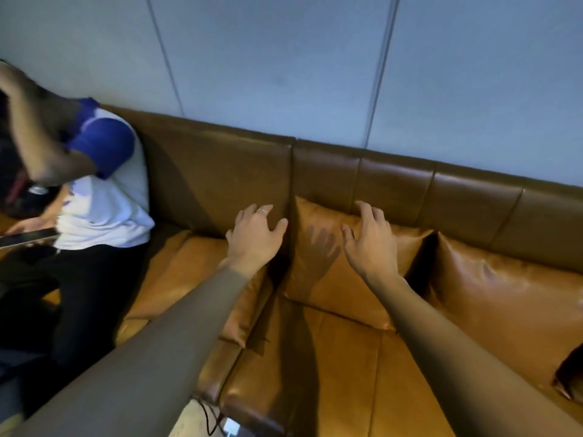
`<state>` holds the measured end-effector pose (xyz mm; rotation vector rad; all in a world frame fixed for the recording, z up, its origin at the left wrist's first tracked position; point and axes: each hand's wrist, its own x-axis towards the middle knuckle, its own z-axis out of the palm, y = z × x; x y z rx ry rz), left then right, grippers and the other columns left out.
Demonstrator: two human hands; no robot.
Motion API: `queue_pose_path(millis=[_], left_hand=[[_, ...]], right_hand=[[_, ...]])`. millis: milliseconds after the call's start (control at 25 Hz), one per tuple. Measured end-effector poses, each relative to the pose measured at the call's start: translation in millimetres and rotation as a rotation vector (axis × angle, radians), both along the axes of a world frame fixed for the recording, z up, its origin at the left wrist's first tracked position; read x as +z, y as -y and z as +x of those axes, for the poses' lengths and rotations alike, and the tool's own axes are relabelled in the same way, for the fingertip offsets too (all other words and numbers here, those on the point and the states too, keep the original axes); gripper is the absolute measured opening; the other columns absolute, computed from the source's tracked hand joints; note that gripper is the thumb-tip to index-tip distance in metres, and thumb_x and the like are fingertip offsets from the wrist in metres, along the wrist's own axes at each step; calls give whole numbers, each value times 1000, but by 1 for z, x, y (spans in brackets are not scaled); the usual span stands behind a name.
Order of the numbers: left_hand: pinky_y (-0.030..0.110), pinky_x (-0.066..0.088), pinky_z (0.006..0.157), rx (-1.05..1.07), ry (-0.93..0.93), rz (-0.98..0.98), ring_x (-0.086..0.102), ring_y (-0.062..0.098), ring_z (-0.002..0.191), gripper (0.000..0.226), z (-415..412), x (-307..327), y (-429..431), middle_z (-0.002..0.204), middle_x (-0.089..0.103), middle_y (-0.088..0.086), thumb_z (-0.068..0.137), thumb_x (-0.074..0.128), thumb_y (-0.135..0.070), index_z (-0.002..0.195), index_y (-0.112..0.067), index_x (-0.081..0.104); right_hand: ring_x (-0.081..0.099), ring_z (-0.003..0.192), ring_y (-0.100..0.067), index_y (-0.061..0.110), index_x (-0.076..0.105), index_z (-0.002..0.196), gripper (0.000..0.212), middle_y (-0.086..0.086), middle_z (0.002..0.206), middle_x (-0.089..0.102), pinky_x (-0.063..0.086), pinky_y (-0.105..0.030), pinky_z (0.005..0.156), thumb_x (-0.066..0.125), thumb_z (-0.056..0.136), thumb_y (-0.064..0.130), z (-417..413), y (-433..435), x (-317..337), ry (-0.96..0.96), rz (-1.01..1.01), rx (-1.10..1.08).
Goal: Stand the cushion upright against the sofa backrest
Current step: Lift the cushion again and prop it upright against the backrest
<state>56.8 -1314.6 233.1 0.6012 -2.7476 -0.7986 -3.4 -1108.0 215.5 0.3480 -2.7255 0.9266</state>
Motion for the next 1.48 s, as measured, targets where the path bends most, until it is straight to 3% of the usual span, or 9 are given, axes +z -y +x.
queue_pose_path(millis=[160,360,800,1120,1240,1400,1480], left_hand=[[65,30,115,141,-97,-46,30,32,150,60,45,33,16,160,39,9,99,50,-52,152,-25,41],[67,16,118,289,-119,2,15,37,154,63,75,39,42,166,26,11,103,41,-52,158,-27,25],[67,14,116,430,37,173,12,37,154,71,61,-55,156,168,21,8,99,36,-64,160,-29,21],[65,21,116,412,243,371,27,40,148,86,3,-154,273,164,29,11,89,41,-77,159,-31,21],[61,31,114,392,313,479,37,39,144,99,-23,-192,310,163,32,12,81,46,-82,160,-28,19],[43,50,91,436,360,611,59,30,115,87,-56,-240,344,151,48,16,92,59,-60,159,-18,21],[45,48,98,469,412,675,56,35,123,87,-69,-264,357,150,48,18,91,64,-55,157,-13,26]], right_hand=[[36,144,-28,29,32,153,60,-6,159,36,34,-56,112,55,99,42,44,29,34,-23,43,102],[16,153,-31,36,13,159,75,-3,168,13,23,-65,116,47,97,60,65,69,46,144,17,188],[14,152,-37,36,1,160,81,-5,170,6,20,-66,117,42,96,66,36,180,-49,485,12,238],[24,149,-43,31,6,161,87,-11,168,11,31,-57,115,53,94,61,-27,271,-168,892,-231,-16],[24,149,-43,32,9,161,89,-11,168,13,31,-56,114,55,92,63,-55,299,-212,1020,-251,-125],[41,137,-42,27,25,155,83,-12,158,34,41,-48,103,61,89,62,-82,328,-262,1163,-344,-287],[40,137,-43,28,22,155,88,-14,157,35,38,-55,106,65,86,62,-94,334,-282,1232,-396,-373]])
